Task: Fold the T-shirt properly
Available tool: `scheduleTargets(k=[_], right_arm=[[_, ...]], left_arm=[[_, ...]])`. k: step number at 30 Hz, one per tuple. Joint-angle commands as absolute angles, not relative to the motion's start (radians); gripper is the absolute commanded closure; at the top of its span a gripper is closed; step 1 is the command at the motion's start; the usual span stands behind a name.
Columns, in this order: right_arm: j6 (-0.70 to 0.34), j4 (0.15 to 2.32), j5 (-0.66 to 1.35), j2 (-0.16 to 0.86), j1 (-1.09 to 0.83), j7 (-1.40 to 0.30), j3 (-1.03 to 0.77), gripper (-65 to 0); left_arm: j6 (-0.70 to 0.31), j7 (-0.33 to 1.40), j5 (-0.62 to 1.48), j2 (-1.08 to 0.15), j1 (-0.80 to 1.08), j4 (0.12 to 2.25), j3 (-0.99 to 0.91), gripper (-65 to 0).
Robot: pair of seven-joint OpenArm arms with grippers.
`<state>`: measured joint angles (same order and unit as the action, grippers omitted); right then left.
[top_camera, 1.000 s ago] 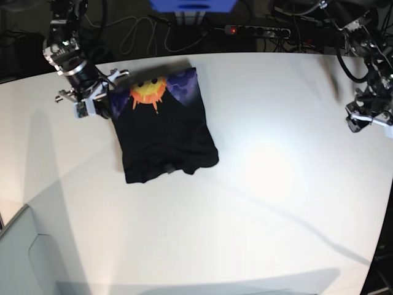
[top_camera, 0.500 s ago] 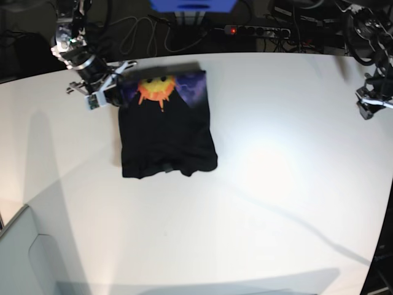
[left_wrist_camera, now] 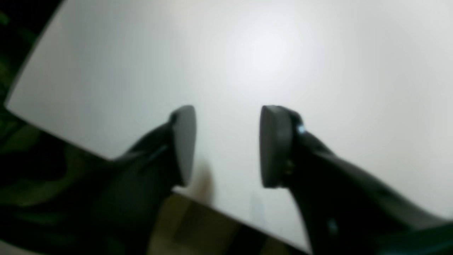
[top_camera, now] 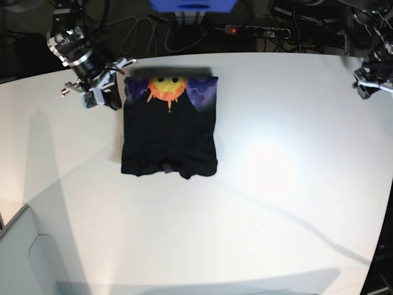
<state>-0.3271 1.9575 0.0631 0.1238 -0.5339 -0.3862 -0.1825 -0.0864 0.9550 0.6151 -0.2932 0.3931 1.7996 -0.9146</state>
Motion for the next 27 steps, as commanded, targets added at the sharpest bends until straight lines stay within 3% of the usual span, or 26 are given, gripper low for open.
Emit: scheduleTargets(k=[1, 7, 10, 18, 27], right_arm=[[-0.329, 2.000, 0.081, 0.128, -0.550, -0.357, -0.182, -0.1], [-0.329, 2.005, 0.079, 0.120, -0.559, -0.355, -0.064, -0.1], [-0.329, 1.933, 0.079, 0.120, -0.529, -0.354, -0.018, -0.1], [-0.329, 1.790, 0.079, 0.127, -0.481, -0.352, -0.059, -0.1], [-0.331, 1.804, 0.079, 0.127, -0.489, -0.352, -0.108, -0.1]], left_arm=[[-0.087, 0.938, 0.619, -0.303, 0.420, 1.836, -0.924, -20.2], [-0.088, 0.938, 0.619, -0.202, 0.493, 1.917, -0.966, -10.8], [-0.088, 0.938, 0.619, -0.180, 0.530, 1.923, -0.964, 0.0], [-0.088, 0.938, 0.618, -0.168, 0.561, 1.893, -0.963, 0.0], [-0.088, 0.938, 0.618, -0.170, 0.573, 1.888, -0.961, 0.0]])
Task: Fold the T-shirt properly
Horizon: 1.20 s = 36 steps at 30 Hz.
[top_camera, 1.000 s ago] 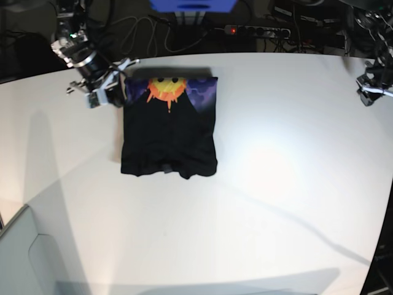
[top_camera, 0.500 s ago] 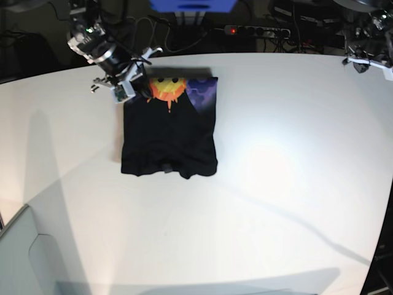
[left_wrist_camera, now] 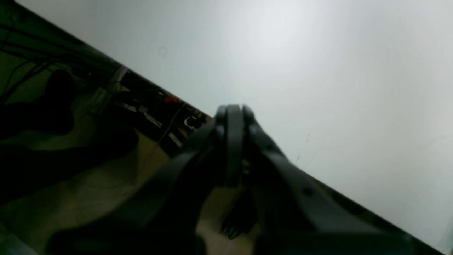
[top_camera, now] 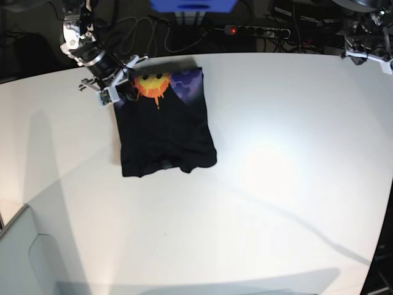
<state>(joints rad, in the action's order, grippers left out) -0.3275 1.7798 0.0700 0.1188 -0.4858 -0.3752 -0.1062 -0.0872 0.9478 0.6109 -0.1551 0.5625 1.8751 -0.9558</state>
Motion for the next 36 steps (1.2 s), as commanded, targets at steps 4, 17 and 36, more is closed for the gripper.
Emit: scheduleTargets(k=[4, 17, 36], right_arm=[[-0.331, 1.896, 0.079, 0.125, -0.518, -0.352, -0.108, -0.1], [-0.325, 2.092, 0.079, 0.122, -0.817, -0.354, -0.245, -0.1], [-0.326, 1.287, 0.076, 0.226, -0.759, -0.108, -0.073, -0.1]], left_arm=[[-0.088, 0.938, 0.618, -0.168, 0.576, 1.888, -0.961, 0.0], [-0.088, 0.911, 0.605, -0.170, 0.792, 1.853, -0.690, 0.0], [-0.088, 0.148, 0.269, -0.177, 0.515, 0.799, -0.162, 0.0]])
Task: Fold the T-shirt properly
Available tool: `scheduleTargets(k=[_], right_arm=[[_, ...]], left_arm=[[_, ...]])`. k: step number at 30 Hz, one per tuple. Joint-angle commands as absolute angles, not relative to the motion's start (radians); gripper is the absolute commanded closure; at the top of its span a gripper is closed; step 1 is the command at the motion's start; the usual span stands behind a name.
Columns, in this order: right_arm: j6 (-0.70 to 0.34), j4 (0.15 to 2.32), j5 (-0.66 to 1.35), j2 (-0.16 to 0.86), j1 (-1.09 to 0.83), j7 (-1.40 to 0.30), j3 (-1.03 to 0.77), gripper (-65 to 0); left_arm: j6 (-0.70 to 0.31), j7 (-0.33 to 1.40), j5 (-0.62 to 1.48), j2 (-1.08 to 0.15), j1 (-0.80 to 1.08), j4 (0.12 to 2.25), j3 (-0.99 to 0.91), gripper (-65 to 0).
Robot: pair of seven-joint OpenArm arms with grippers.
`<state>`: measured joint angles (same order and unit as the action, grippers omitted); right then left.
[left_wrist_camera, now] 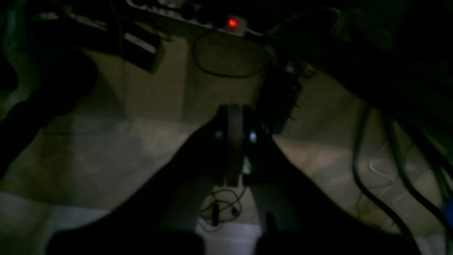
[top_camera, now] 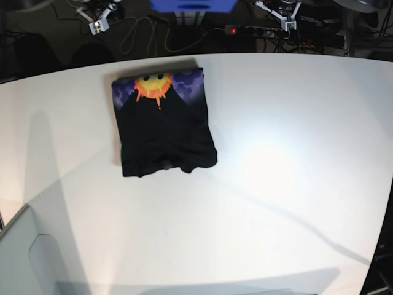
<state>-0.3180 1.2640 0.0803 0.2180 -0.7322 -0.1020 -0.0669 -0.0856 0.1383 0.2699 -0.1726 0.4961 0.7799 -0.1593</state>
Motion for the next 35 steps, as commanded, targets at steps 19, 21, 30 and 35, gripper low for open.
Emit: scheduleTargets(k=[19, 21, 30, 35], right_arm=[[-0.010, 0.341, 0.076, 0.113, -0.228, 0.262, 0.217, -0.2], [0.058, 0.341, 0.077, 0.101, -0.211, 0.237, 0.269, -0.2], [0.243, 0.338, 0.077, 0.027, -0.193, 0.191, 0.309, -0.2], [0.268, 0.338, 0.077, 0.018, -0.188, 0.191, 0.309, -0.2]], left_arm=[[-0.087, 0.008, 0.269, -0.170, 0.186, 0.288, 0.012, 0.0], [-0.087, 0.015, 0.268, -0.170, 0.177, 0.286, 0.013, 0.0], [-0.087, 0.054, 0.271, -0.168, 0.171, 0.286, 0.082, 0.0], [-0.082, 0.051, 0.275, -0.154, 0.160, 0.286, 0.113, 0.0]])
